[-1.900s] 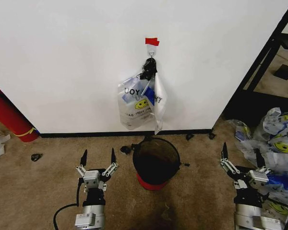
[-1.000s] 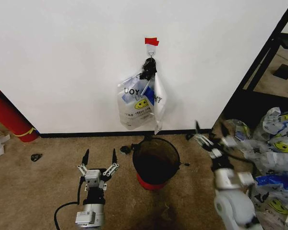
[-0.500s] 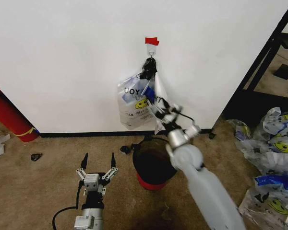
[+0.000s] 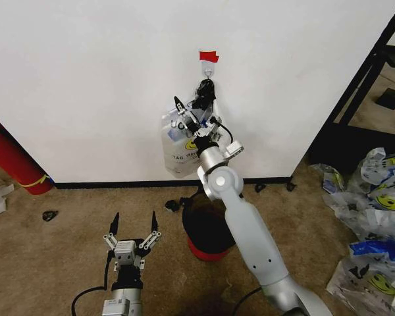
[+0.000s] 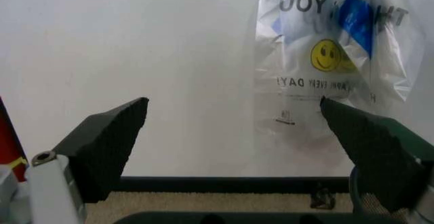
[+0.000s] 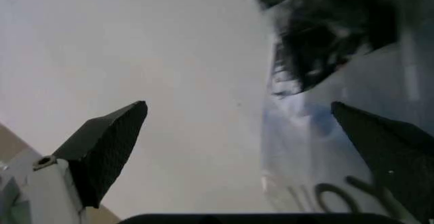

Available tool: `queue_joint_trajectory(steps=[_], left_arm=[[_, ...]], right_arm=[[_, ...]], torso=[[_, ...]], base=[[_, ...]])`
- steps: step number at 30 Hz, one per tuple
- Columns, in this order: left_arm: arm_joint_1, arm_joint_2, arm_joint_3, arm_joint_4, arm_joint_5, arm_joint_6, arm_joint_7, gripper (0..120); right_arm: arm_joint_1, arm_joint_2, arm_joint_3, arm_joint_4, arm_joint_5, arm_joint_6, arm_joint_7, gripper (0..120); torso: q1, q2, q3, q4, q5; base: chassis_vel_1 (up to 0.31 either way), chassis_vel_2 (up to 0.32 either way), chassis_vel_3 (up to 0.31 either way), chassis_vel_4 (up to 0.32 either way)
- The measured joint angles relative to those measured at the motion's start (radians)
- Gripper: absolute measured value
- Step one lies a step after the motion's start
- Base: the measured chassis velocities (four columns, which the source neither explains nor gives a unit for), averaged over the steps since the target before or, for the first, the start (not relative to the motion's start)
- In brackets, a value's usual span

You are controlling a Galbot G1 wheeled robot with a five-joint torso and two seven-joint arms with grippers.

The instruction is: Pick up the garbage bag from the wall and place it over the trash bin.

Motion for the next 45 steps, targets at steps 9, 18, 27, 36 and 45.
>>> queue_joint_trajectory(steps=[9,18,27,36,45], left_arm=[[-0.003,-0.006,0.002,-0.004,0.0,-0.001,-0.001,100],[-0.004,-0.01,0.006,-0.003,0.002,-0.002,0.0,100],[-0.002,-0.011,0.006,-0.003,0.002,-0.005,0.0,100],[0.0,-0.011,0.006,-0.003,0.003,-0.01,0.0,100],[0.0,-0.007,0.001,-0.009,-0.001,-0.011,0.0,100]], right_arm=[[-0.005,0.0,0.034,0.004,-0.003,0.004,0.002,100],[-0.008,-0.013,0.056,0.043,0.004,0.006,0.009,100],[-0.006,-0.021,0.062,0.035,0.022,0.001,0.014,100],[-0.01,-0.02,0.052,0.019,0.024,-0.011,0.013,100],[-0.048,-0.019,0.026,0.097,0.012,-0.018,0.013,100]], torso=[[0.0,0.0,0.0,0.0003,0.0003],[0.0,0.0,0.0,0.0004,0.0003],[0.0,0.0,0.0,0.0004,0.0003],[0.0,0.0,0.0,0.0005,0.0003],[0.0,0.0,0.0,0.0004,0.0003]], base=[[0.0,0.0,0.0,0.0],[0.0,0.0,0.0,0.0],[0.0,0.0,0.0,0.0],[0.0,0.0,0.0,0.0],[0.0,0.0,0.0,0.0]])
